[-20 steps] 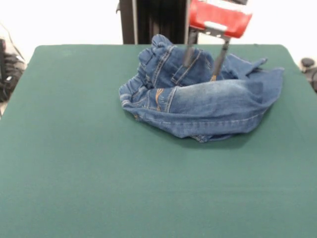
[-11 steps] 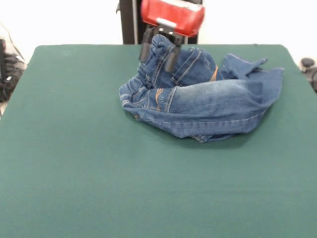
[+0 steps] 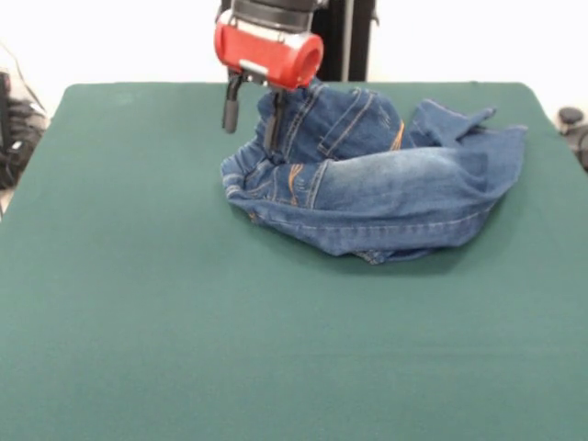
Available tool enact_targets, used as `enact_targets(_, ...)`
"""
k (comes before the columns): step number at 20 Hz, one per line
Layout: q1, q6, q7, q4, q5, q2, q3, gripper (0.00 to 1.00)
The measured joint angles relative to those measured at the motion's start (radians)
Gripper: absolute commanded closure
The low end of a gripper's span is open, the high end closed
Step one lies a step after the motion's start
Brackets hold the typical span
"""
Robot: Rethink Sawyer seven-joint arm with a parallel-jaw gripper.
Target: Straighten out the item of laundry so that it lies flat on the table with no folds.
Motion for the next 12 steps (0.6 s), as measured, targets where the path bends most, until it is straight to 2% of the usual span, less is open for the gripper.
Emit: enact_targets(12, -0.155, -0.001, 0.000, 0.036, -0.057, 0.094, 0.144, 0.00)
